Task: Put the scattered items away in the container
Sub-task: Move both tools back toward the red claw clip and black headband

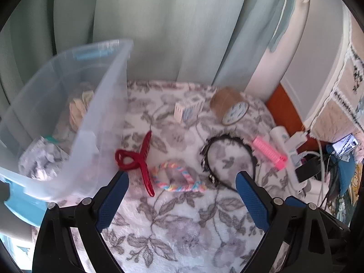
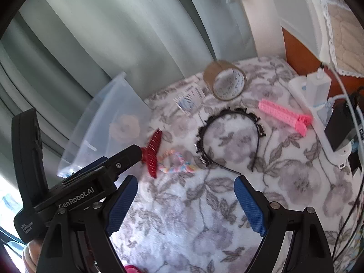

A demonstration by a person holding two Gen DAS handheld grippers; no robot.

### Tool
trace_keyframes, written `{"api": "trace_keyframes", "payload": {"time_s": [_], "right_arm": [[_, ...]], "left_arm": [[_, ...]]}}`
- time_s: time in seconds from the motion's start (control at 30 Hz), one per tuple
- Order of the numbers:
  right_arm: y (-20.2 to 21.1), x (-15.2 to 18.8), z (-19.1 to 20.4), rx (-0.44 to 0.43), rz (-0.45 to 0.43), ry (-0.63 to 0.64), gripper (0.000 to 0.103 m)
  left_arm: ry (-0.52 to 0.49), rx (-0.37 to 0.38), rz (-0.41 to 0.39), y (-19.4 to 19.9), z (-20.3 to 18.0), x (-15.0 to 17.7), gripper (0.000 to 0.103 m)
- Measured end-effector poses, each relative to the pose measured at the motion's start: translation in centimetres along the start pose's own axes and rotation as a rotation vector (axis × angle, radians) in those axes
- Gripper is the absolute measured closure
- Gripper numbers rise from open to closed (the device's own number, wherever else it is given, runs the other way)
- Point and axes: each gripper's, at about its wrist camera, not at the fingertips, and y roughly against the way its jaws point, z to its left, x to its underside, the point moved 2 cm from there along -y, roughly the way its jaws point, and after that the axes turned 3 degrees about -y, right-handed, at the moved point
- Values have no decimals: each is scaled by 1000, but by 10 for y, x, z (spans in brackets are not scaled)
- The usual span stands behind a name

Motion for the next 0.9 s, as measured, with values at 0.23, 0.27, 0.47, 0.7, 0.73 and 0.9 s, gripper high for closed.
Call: {"api": "trace_keyframes", "payload": {"time_s": [0.23,0.27,0.47,0.7,0.73,0.9], "right_arm": [[-24,1,-16,30,54,-19,14],[-27,1,-18,36,61,-22,14],[-44,5,-37,84,97,-50,14],[-61,7,-55,108,140,-86,14],[-64,8,-56,109,146,-90,14],[-68,7,-62,115,148,-91,14]], "left_arm": [[-36,-51,51,-25,0,6,8],[-39,-55,63,-29,0,7,8],[-16,-24,130,-52,4,17,8],[-11,-42,165,-70,7,24,8],[-8,-44,171,-73,8,25,8],[20,5,195,-78,5,25,18]]}}
